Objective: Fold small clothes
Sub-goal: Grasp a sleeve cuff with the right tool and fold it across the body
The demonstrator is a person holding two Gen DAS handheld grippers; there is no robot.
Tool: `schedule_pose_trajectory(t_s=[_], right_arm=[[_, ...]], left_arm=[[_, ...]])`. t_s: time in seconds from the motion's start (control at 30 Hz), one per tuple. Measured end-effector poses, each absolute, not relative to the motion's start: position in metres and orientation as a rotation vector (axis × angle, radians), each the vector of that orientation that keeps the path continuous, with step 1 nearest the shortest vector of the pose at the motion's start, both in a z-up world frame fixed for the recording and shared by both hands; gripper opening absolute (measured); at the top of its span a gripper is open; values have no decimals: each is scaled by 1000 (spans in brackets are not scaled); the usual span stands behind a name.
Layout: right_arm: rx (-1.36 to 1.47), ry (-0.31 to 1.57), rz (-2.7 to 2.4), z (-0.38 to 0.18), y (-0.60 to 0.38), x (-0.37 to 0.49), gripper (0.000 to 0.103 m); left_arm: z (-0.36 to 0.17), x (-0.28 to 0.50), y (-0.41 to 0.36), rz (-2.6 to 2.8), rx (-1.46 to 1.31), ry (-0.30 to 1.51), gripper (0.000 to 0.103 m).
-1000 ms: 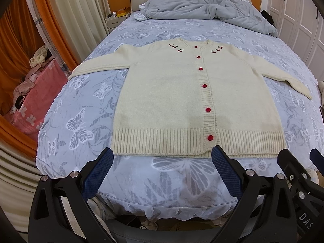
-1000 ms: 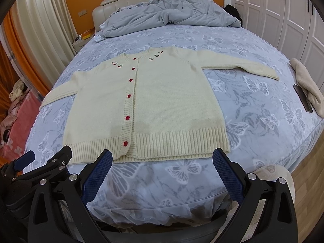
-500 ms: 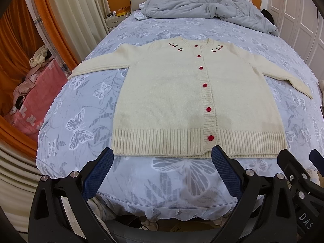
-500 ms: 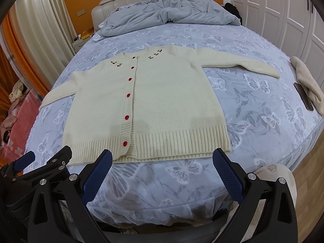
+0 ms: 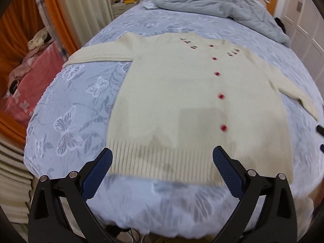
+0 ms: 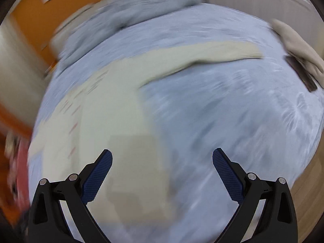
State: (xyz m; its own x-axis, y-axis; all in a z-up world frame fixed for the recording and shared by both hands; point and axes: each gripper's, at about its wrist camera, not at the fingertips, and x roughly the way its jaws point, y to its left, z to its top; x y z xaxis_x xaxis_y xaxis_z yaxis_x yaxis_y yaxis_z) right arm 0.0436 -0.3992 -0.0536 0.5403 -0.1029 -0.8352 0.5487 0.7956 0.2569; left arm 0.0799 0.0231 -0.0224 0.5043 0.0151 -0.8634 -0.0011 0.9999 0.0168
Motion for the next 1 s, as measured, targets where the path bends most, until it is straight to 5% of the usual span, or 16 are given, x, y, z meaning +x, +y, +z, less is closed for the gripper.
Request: schedule_pose_trajectory(t_s=[0.23, 0.43, 0.47, 0.57, 0.7, 0.87, 1.0], right_arm=[[819, 888, -659, -110, -590, 101, 98], [962, 846, -746, -148, -656, 123, 92], [953, 834, -751, -149, -660, 125, 86], [932, 813, -669, -144, -669, 144, 8], [873, 622, -499, -74, -645, 167, 7], [612, 508, -25, 50, -504, 239, 7], [478, 615, 321, 56, -356, 299, 14]], left_arm=[[-57, 131, 14, 62, 5, 1077, 97], [-80, 161, 2, 66, 32, 1113, 97], [-82, 165, 0, 61, 35, 1117, 97], [-86, 175, -5, 49, 48, 1119, 97], [-81, 187, -6, 26, 20, 1106, 97], [-59, 204, 0, 4, -35, 1051, 97], [-39, 222, 10, -27, -132, 1019, 97]])
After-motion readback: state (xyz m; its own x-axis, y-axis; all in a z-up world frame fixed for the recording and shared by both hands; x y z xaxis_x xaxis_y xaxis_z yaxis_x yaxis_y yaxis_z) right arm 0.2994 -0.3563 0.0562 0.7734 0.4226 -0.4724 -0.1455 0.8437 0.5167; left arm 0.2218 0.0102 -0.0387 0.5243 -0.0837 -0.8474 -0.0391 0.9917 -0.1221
